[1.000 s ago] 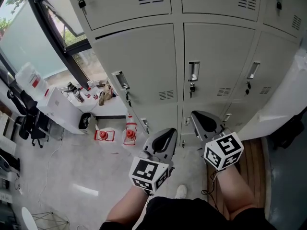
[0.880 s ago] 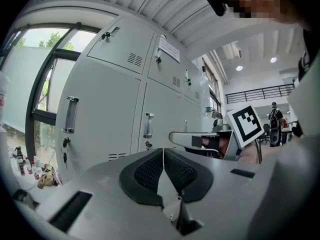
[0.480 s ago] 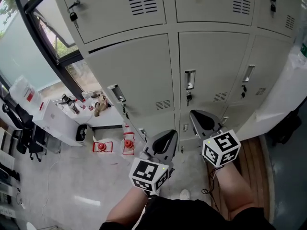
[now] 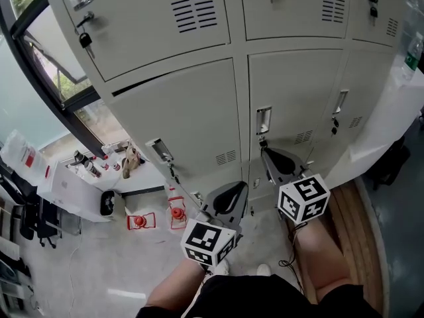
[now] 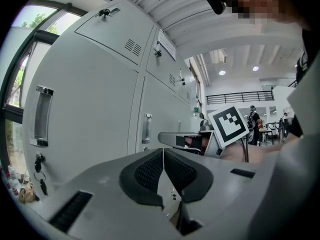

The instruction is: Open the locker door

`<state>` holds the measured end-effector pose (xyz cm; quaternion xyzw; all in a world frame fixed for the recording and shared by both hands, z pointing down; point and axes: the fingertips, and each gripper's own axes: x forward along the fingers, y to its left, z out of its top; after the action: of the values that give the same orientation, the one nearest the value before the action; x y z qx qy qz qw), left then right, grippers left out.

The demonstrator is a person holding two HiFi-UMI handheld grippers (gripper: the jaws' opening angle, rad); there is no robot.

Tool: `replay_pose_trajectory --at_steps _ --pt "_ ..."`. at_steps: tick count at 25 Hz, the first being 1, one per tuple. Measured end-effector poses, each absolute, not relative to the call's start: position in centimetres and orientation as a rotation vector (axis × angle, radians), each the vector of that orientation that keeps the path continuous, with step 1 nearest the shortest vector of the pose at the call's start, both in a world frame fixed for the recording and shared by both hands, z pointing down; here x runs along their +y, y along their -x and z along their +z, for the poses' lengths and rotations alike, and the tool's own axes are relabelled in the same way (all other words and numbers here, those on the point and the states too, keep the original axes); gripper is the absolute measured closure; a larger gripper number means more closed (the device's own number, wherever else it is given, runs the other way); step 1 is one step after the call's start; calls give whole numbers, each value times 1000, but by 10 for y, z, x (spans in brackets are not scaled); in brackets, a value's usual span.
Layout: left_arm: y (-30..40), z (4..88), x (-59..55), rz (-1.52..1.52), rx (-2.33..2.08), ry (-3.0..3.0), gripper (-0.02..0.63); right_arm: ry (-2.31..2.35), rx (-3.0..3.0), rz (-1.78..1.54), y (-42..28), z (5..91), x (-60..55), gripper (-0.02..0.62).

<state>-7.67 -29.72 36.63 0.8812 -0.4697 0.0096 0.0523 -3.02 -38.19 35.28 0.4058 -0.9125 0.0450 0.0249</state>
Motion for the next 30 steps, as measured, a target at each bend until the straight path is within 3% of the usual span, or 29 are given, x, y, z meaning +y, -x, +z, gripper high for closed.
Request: replay_pose_trajectory --at_steps 5,6,15,30 --pt "83 367 -308 31 -1375 -2707 584 -1335 -2780 137 34 354 -401 539" --pt "85 367 -309 33 -1367 -2712 584 -1347 -2773 131 35 353 -405 472" --pt "100 368 -320 36 -1333 -2729 584 -1436 -2672 33 47 349 -438 393" --pt "115 372 -328 43 -1329 -2724 584 -1515 -2576 -14 54 357 -462 380"
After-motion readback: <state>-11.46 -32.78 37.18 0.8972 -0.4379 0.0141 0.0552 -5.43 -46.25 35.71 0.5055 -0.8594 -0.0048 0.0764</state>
